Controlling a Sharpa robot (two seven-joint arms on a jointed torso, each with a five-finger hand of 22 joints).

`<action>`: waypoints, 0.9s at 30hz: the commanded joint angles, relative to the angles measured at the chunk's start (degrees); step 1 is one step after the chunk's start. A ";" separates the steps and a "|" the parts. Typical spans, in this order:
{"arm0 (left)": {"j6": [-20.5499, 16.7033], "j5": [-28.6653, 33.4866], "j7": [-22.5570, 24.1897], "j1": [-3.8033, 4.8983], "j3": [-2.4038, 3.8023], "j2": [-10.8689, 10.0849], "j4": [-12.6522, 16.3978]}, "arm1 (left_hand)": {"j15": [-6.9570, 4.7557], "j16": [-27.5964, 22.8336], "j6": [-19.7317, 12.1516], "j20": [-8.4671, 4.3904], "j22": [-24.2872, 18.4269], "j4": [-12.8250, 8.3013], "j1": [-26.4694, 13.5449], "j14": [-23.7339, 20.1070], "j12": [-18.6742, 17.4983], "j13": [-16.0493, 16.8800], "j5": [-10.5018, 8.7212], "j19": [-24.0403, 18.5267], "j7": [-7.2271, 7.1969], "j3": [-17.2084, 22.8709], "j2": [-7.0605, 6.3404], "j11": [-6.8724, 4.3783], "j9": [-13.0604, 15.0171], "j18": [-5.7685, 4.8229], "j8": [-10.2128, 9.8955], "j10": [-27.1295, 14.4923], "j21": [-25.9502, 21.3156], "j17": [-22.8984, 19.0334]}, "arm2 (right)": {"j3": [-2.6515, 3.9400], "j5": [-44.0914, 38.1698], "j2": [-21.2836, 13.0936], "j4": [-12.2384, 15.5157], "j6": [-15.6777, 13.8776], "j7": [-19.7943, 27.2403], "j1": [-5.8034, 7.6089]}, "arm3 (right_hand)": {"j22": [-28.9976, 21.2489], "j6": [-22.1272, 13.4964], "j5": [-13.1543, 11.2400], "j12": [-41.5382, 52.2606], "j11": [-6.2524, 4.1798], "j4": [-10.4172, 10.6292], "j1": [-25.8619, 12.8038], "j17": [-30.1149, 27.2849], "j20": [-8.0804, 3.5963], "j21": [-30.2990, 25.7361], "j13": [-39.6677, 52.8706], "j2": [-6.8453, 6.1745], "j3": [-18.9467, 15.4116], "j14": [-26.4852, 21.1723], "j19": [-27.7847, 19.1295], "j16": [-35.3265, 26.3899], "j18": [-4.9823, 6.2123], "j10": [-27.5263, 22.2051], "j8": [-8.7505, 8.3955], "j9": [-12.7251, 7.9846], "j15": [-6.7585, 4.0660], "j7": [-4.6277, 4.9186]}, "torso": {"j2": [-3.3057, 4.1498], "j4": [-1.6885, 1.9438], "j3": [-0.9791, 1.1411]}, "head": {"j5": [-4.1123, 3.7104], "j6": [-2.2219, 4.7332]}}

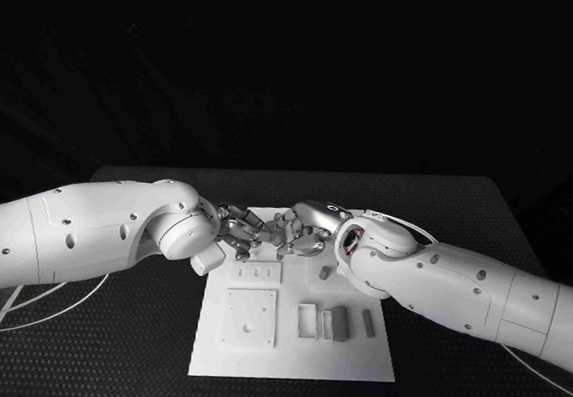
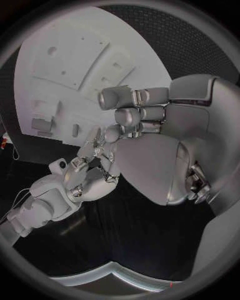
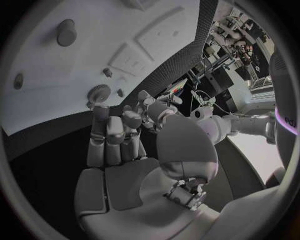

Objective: Assemble the parts on the task board

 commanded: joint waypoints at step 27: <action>9.21 -9.23 -6.61 0.10 -0.07 -0.92 -2.80 | -0.95 1.17 5.15 -0.69 1.25 -3.12 -1.58 -1.31 -0.25 -0.09 -0.95 -1.18 0.50 3.78 2.58 -0.59 2.33 4.80 1.36 0.07 0.42 -0.53 | 3.24 2.65 -3.57 -8.76 -5.79 -0.09 3.41 | 0.02 -0.51 0.15 -0.26 0.16 0.07 0.53 -0.23 0.22 -0.38 -0.18 -0.69 0.39 -0.03 -0.18 -0.39 0.91 -0.45 -0.44 -0.12 0.39 0.14 | 0.02 0.03 0.07 | 0.29 -0.36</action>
